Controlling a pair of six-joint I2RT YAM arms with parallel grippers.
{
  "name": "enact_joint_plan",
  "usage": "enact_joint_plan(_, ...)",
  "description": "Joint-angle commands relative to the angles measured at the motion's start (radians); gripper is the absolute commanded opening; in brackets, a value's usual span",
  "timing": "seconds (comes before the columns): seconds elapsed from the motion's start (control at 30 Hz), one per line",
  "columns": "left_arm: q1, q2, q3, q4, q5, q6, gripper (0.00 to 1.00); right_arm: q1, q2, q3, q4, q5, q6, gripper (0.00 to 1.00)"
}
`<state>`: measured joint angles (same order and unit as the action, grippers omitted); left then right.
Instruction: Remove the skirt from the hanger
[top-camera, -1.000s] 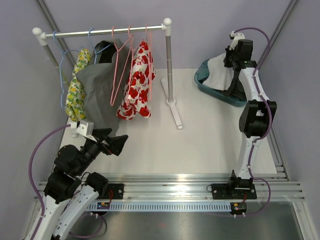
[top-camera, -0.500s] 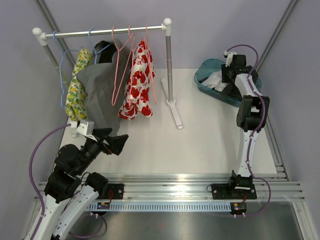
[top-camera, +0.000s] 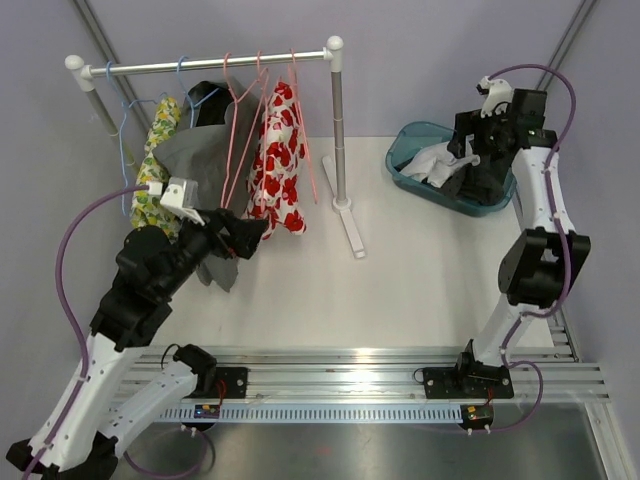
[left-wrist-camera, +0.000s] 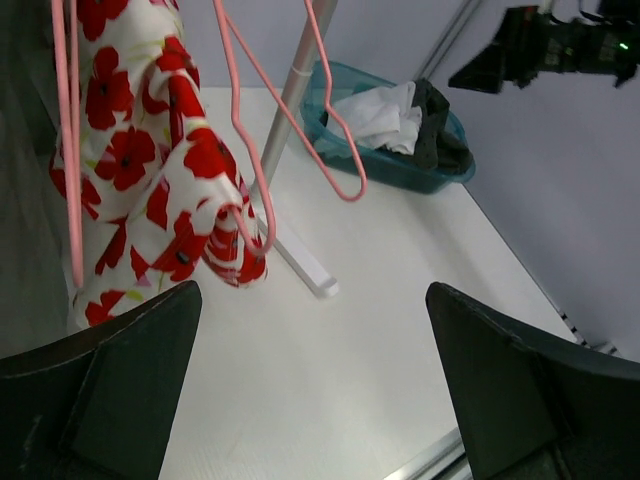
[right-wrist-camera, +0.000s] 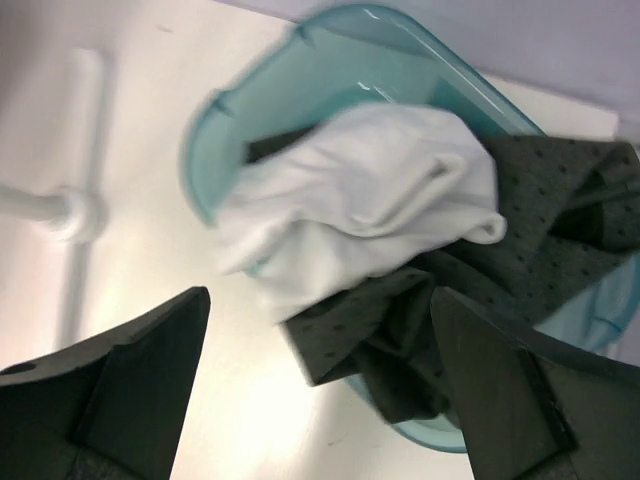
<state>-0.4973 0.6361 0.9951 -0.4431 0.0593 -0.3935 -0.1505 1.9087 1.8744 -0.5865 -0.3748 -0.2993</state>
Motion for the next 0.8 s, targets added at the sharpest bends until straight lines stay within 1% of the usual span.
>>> enact_joint_plan(0.0, 0.003, 0.109, 0.117, 0.090, -0.091, -0.010, 0.99, 0.012, -0.204, -0.137, -0.117, -0.270, -0.043, 1.00)
enact_joint_plan(0.03, 0.002, 0.140, 0.144, 0.093, -0.128, 0.001, 0.99, 0.011, -0.242, -0.182, -0.124, -0.326, -0.043, 1.00)
enact_joint_plan(0.07, 0.002, 0.213, 0.196, 0.093, -0.144, 0.008, 0.99, 0.011, -0.279, -0.234, -0.125, -0.392, -0.041, 1.00)
enact_joint_plan(0.1, 0.003, 0.247, 0.229, 0.092, -0.156, 0.016, 0.99, 0.011, -0.351, -0.338, -0.130, -0.547, -0.041, 0.99)
enact_joint_plan(0.13, 0.003, 0.288, 0.256, 0.090, -0.174, 0.030, 0.99, 0.011, -0.381, -0.381, -0.144, -0.618, -0.049, 1.00)
enact_joint_plan(0.17, 0.003, 0.359, 0.320, 0.081, -0.187, 0.036, 0.99, 0.011, -0.407, -0.424, -0.150, -0.683, -0.049, 0.99)
enact_joint_plan(0.2, 0.002, 0.402, 0.350, 0.066, -0.194, 0.041, 0.99, 0.011, -0.448, -0.510, -0.142, -0.769, -0.012, 0.99)
enact_joint_plan(0.23, 0.002, 0.434, 0.378, 0.058, -0.223, 0.059, 0.99, 0.011, -0.465, -0.546, -0.142, -0.797, 0.000, 1.00)
enact_joint_plan(0.27, 0.002, 0.500, 0.404, 0.052, -0.239, 0.065, 0.98, 0.011, -0.477, -0.575, -0.147, -0.815, 0.008, 1.00)
enact_joint_plan(0.3, 0.002, 0.525, 0.445, 0.044, -0.255, 0.073, 0.97, 0.011, -0.493, -0.616, -0.185, -0.825, -0.013, 1.00)
enact_joint_plan(0.33, 0.002, 0.551, 0.464, 0.044, -0.286, 0.090, 0.96, 0.011, -0.499, -0.624, -0.212, -0.814, -0.043, 0.99)
enact_joint_plan(0.4, 0.002, 0.617, 0.505, 0.044, -0.317, 0.104, 0.93, 0.011, -0.520, -0.639, -0.257, -0.755, -0.084, 1.00)
enact_joint_plan(0.47, 0.003, 0.657, 0.525, 0.052, -0.351, 0.122, 0.90, 0.011, -0.539, -0.656, -0.234, -0.724, -0.092, 0.99)
enact_joint_plan(0.53, 0.003, 0.704, 0.553, 0.060, -0.368, 0.134, 0.83, 0.011, -0.566, -0.684, -0.201, -0.710, -0.071, 1.00)
enact_joint_plan(0.57, 0.002, 0.717, 0.562, 0.064, -0.369, 0.139, 0.81, 0.011, -0.573, -0.690, -0.191, -0.707, -0.064, 1.00)
enact_joint_plan(0.7, 0.003, 0.749, 0.577, 0.084, -0.365, 0.153, 0.65, 0.008, -0.585, -0.690, -0.194, -0.693, -0.075, 0.99)
enact_joint_plan(0.73, 0.002, 0.754, 0.580, 0.084, -0.357, 0.156, 0.53, 0.006, -0.586, -0.690, -0.191, -0.690, -0.075, 0.99)
enact_joint_plan(0.77, 0.003, 0.755, 0.582, 0.084, -0.357, 0.159, 0.47, 0.003, -0.591, -0.692, -0.190, -0.688, -0.077, 1.00)
